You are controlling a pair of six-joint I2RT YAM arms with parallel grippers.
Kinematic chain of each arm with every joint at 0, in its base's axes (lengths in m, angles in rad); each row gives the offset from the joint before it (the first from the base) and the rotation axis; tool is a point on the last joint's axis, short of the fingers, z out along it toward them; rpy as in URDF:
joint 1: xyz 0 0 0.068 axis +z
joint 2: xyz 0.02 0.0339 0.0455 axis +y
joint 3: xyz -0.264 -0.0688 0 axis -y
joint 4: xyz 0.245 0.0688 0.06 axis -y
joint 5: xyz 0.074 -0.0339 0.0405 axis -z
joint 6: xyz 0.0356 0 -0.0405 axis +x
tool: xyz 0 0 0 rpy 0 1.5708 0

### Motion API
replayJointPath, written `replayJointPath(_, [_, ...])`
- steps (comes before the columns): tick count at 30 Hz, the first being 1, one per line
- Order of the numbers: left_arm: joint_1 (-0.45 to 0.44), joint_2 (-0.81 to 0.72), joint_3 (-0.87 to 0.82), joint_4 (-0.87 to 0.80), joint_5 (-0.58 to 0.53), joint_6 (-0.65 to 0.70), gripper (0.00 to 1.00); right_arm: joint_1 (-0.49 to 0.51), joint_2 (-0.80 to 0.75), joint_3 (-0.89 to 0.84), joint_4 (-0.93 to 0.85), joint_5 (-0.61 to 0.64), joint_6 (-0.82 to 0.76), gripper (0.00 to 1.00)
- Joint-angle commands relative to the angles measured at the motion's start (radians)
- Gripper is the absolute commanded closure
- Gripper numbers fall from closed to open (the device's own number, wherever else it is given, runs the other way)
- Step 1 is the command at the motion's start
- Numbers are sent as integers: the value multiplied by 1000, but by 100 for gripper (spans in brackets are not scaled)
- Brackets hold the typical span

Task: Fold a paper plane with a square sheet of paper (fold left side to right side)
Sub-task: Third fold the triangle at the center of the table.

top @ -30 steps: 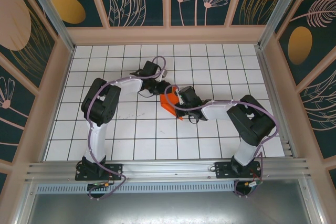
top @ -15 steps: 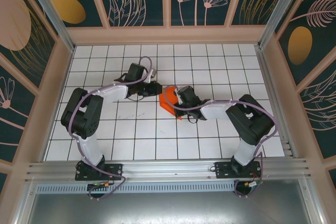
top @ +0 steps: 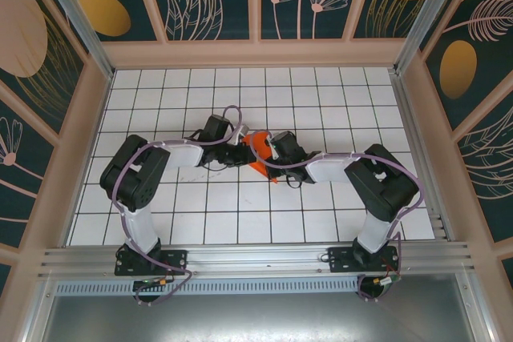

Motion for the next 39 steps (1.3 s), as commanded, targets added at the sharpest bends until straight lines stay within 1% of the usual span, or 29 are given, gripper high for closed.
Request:
replayJointPath(1, [-5,40,-3,30,-8,-8,79,21,60,-16,-116,-30,-8,100])
replayJointPath(8, [-5,53,-21,13,-47,1,79,21,61,-16,-121,-29,-11,100])
replayJointPath(20, [-6,61,-43,-61,-123,32,80,21,64,-5,-127,-24,-13,100])
replayJointPath(26, [-12,87,-31,-124,-184,51,81,7,61,48,-151,-16,-9,100])
replayJointPath(29, [-16,94,-29,-161,-220,62,82,-11,46,78,-152,-43,-9,99])
replayJointPath(35, [-31,102,-14,-235,-295,70,83,-42,-7,118,-152,-84,-2,85])
replayJointPath(39, [-38,114,-10,-238,-304,62,84,-64,-75,119,-163,-84,18,72])
